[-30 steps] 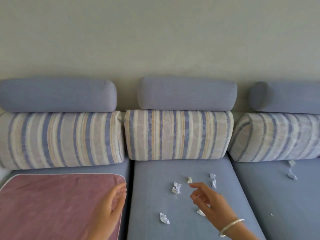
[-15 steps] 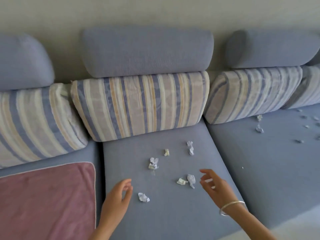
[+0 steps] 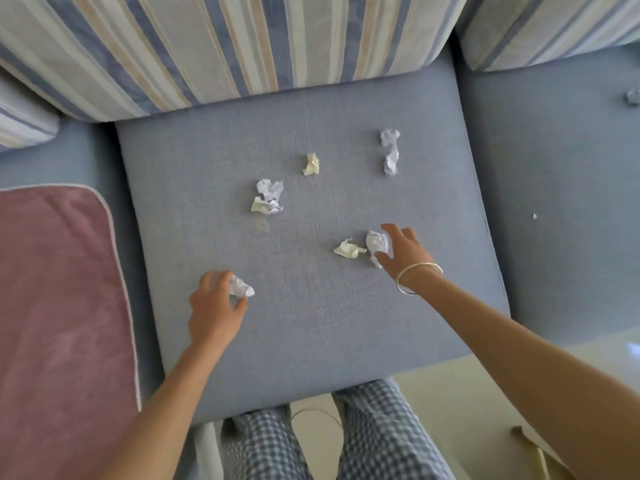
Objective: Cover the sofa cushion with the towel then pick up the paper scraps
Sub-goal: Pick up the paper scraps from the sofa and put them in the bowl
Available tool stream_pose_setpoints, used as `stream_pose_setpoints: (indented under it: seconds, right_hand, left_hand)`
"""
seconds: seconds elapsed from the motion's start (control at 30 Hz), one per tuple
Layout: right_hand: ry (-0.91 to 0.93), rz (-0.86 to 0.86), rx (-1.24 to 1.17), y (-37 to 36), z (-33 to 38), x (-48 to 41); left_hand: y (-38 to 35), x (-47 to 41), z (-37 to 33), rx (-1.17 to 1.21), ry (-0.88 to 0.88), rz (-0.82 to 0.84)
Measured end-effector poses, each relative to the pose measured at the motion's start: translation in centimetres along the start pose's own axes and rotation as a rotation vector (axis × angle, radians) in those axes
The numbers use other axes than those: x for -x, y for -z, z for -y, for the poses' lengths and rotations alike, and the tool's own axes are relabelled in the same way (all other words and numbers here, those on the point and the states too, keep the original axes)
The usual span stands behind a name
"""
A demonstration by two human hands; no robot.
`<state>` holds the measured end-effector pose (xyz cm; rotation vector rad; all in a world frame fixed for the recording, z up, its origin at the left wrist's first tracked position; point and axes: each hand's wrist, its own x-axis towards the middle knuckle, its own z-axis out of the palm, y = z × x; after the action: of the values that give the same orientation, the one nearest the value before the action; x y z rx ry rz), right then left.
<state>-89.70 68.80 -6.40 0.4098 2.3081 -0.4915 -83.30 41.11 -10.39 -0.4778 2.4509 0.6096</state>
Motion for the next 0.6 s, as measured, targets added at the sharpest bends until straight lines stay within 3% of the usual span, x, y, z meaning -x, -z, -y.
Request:
stream_pose_setpoints:
  seconds: [0.1,0.2,0.33,0.47,0.6]
  right_hand:
    - [-0.002,0.005,0.077,-1.9,-0.5,-2.2]
    - [0.032,-0.104,0.099,-2.8,-0.8,-3.8]
    - [0.054,-0.125,0.084,-2.3,-1.3,-5.0]
    - [0.048,-0.196,-0.001,-0.7,-1.3,-4.8]
    - [0.163,-0.155,0.021,-0.6,0.6,-3.8]
  left_hand:
    - [-1.9,-0.2,-0.6,-0.058,0.125,-0.052]
    - [-2.4,-0.8,-1.4,-0.075,0.157,-0.139]
    - [-2.2,-1.9,-3.3,-0.019,0.060,-0.185]
    - [-0.5,-4.7,-8.2,0.071,-0.088,-0.348]
    - [0.3,-8.9,-11.8,0.022,-0.216,-0.458]
